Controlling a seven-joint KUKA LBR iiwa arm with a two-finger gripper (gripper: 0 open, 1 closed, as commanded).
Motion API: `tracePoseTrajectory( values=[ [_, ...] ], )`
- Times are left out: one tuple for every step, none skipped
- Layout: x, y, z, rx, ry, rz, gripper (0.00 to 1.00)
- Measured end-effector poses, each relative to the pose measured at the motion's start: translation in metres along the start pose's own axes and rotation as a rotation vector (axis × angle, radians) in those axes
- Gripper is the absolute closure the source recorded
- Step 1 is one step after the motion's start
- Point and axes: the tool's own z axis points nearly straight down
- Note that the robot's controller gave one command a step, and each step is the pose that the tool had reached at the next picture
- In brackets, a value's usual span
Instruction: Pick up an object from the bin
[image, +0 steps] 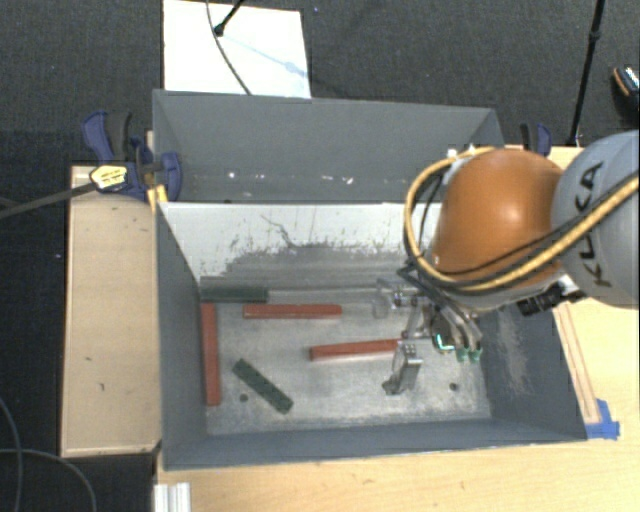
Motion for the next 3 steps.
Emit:
tracePoseTrajectory(
  values=[
    [-0.043, -0.023, 0.138, 0.0, -0.001, 0.021, 0.0],
    [-0.059, -0.026, 0.15, -0.001, -0.01, 0.066, 0.0],
    [-0.059, -0.026, 0.149, -0.001, -0.01, 0.068, 1.0]
  ],
)
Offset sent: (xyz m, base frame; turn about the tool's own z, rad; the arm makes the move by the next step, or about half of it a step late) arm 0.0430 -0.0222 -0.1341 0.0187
